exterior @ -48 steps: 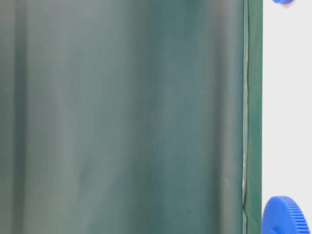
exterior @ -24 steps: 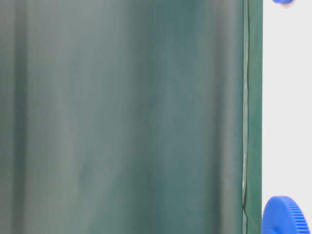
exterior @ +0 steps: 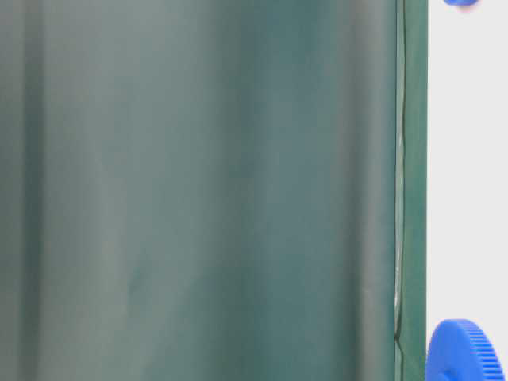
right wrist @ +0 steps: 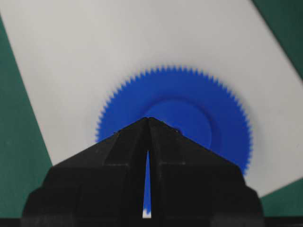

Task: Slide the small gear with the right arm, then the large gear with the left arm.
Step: 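Lower the right gripper onto the hub of the small blue gear, then slide the small blue gear left with the right gripper toward the large gear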

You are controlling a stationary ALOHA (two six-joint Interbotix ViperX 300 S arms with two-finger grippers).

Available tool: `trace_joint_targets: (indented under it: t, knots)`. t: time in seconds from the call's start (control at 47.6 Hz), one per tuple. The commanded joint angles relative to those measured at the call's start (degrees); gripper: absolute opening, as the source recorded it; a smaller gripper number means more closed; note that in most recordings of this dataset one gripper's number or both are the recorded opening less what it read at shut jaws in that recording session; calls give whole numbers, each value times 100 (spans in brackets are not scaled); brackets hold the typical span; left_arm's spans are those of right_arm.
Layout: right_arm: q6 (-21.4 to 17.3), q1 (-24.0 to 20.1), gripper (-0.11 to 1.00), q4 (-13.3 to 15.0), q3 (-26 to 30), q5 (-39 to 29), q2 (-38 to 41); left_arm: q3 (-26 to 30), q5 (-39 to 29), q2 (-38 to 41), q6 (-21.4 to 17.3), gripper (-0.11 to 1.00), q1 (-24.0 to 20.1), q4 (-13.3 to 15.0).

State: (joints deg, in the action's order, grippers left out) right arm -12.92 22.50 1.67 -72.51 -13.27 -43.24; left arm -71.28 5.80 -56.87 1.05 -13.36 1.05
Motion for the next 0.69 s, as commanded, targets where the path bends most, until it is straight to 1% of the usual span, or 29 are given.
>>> trace_joint_targets:
  t: [0.0, 0.147, 0.273, 0.483, 0.672]
  knots:
    - [-35, 18, 50, 35, 62, 141, 193, 53, 62, 53, 0, 0, -18, 18]
    - [-44, 18, 50, 44, 26, 404, 483, 35, 62, 53, 0, 0, -26, 18]
    - [-44, 53, 50, 44, 9, 475, 677, 18, 62, 53, 0, 0, -53, 18]
    - [-44, 220, 50, 79, 9, 633, 958, -9, 62, 44, 0, 0, -79, 18]
    - [-44, 360, 50, 149, 0, 993, 1187, -26, 62, 53, 0, 0, -79, 18]
